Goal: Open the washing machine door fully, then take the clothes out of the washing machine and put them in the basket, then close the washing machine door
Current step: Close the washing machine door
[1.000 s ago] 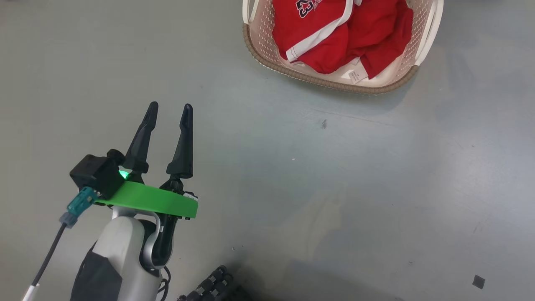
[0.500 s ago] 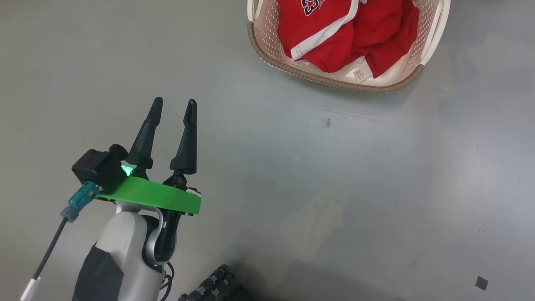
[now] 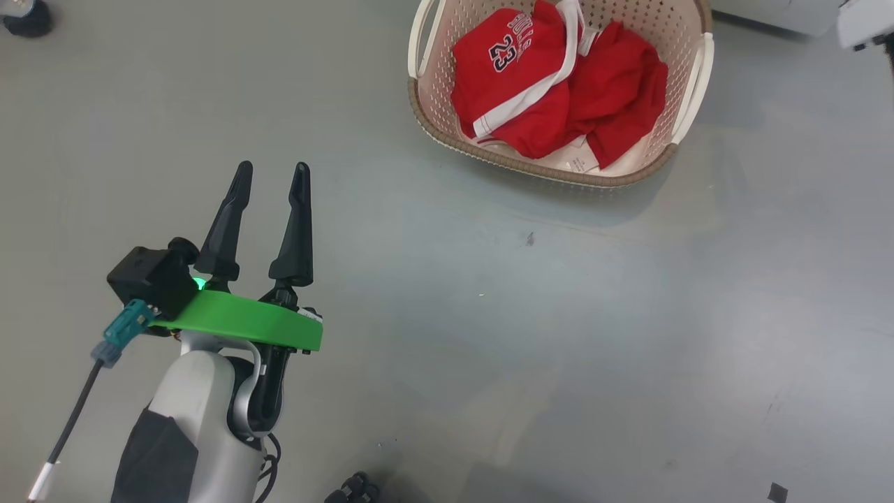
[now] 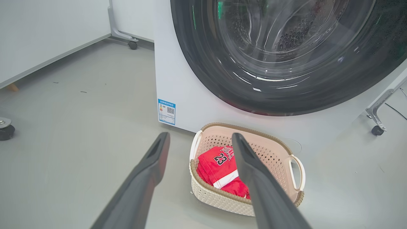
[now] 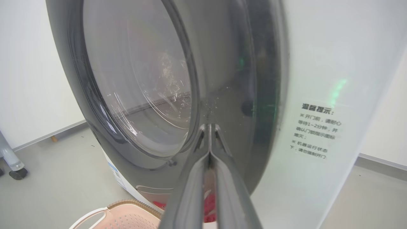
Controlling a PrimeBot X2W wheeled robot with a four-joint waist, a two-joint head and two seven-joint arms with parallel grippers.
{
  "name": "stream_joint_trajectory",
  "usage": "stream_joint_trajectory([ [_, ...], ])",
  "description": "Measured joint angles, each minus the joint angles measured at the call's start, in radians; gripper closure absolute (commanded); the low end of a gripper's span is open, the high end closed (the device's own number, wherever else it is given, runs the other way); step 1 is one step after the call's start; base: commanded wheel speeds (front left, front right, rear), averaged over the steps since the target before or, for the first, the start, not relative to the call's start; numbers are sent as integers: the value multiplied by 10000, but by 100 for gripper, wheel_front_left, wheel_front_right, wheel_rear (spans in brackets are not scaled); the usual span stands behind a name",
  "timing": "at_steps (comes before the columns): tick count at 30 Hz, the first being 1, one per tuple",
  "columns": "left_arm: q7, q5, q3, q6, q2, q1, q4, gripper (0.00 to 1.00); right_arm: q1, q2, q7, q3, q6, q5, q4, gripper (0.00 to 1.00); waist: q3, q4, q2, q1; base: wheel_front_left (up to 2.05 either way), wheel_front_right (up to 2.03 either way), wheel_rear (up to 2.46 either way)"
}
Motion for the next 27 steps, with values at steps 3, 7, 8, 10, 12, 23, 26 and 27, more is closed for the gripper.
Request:
stream_joint_trajectory([
  [3, 0, 111, 79, 0, 0, 0, 105, 0, 288, 468, -98, -44, 2, 458, 46, 100, -300, -110, 0, 0, 0, 0, 0],
  [7, 0, 326, 249, 0, 0, 4, 228, 0, 940, 717, -186, 188, 15, 458, 77, 100, -816, -372, 0, 0, 0, 0, 0],
  [8, 0, 372, 284, 0, 0, 9, 245, 0, 1081, 750, -190, 230, 15, 458, 77, 100, -922, -436, 0, 0, 0, 0, 0],
  [10, 0, 437, 355, 0, 10, 21, 291, 0, 1336, 823, -217, 272, 17, 460, 77, 100, -1130, -574, 0, 0, 0, 0, 0],
  [12, 0, 445, 451, 0, 56, 34, 357, 0, 1585, 949, -219, 276, 17, 476, 71, 100, -1338, -724, 0, 0, 0, 0, 0],
  [23, 0, 593, 1001, 0, 487, 715, 635, 0, 3135, 1741, -272, -119, 17, 943, -205, 100, -2501, -1698, 0, 0, 0, 0, 0],
  [26, 0, 621, 1081, 0, 593, 931, 681, 0, 3494, 1847, -272, -259, 17, 982, -405, 100, -2837, -1978, 0, 0, 0, 0, 0],
  [27, 0, 660, 1103, 0, 606, 1024, 696, 0, 3637, 1914, -272, -282, 17, 984, -426, 100, -2950, -2069, 0, 0, 0, 0, 0],
])
